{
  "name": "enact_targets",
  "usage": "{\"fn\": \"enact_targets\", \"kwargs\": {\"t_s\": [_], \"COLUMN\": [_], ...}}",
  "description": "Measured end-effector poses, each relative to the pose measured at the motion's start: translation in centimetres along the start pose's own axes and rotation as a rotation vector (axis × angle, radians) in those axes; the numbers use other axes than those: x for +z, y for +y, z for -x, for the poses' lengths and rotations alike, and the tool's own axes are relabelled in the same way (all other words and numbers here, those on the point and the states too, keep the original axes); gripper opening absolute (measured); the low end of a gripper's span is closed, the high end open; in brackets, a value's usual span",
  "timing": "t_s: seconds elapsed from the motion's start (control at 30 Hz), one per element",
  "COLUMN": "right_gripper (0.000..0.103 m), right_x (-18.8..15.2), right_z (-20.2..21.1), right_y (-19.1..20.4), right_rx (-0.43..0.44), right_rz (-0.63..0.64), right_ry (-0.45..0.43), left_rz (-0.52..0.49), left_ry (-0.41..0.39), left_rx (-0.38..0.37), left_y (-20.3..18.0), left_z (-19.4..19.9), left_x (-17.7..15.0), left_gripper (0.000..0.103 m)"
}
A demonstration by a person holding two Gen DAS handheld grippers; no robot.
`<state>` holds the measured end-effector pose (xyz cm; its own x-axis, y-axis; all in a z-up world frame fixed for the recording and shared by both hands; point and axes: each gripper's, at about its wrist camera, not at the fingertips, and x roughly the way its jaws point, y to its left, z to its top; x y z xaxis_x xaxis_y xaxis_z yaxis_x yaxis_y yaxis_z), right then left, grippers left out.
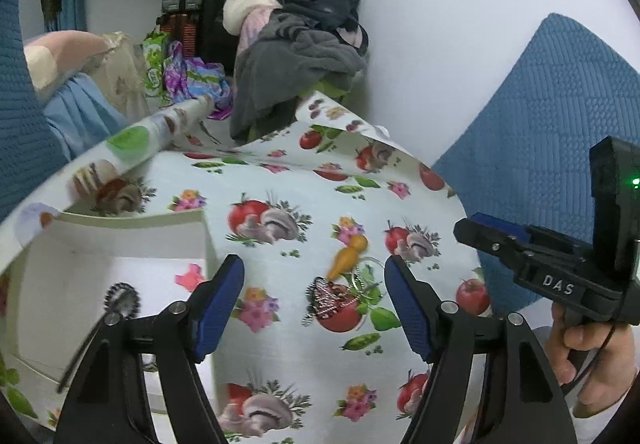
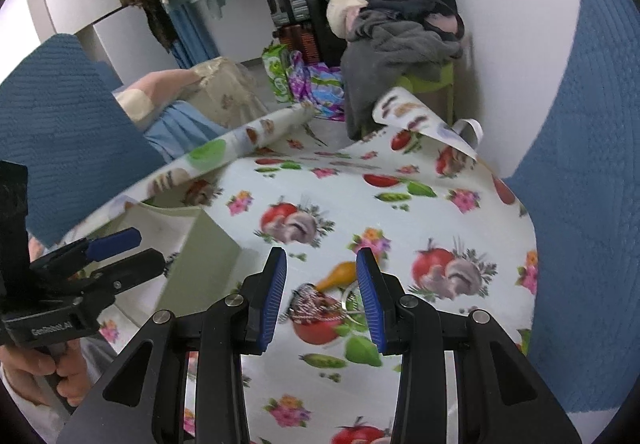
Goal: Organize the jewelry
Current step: 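Lower both grippers onto the beaded chains and silver key ring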
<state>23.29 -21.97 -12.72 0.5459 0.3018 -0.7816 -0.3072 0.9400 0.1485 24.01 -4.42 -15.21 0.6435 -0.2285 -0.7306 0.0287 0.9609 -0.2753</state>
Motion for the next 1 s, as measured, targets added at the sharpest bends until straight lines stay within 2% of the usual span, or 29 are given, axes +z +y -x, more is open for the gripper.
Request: {"fn": "enact_targets", "kwargs": {"t_s": [0.13,0.23,0.3,0.57,1.0], "right_gripper": [0.034,0.033,0.028,0.024,0.024], "right_x": [-1.5,-2.7,-3.4,-4.7,-5.2], "right_z": [-1.2,-2.7,-3.8,-7.8,-13.9], "right_y": [-1.8,-3.0,-3.8,-5.1,-6.3], "right_rx": [-0.009,-0.003,0.003,0.035,0.055], "right_rz": [-0.021,-0.046,-0.067,-0.079,-0.060], "right_ry": [0.020,0.046,0.068,0.141,0.254], "left_rz": [-0.009,-0.020,-0.026,-0.015,0.010], "left_ry": [0.042,0.071,0.092,0.198,0.217], "left_rx": [-0.017,-0.023,-0.027,-0.028,-0.023], "left_y": [-1.1,-1.9,-2.2,-1.4,0.8], "left_z": [-2.1,-3.8,-5.0,-11.1,-16.3], "left_x": [-1.2,-2.4,-3.2,-6.2,-6.7], "left_gripper": [0.061,0.051,0.045,0.034,0.019]}}
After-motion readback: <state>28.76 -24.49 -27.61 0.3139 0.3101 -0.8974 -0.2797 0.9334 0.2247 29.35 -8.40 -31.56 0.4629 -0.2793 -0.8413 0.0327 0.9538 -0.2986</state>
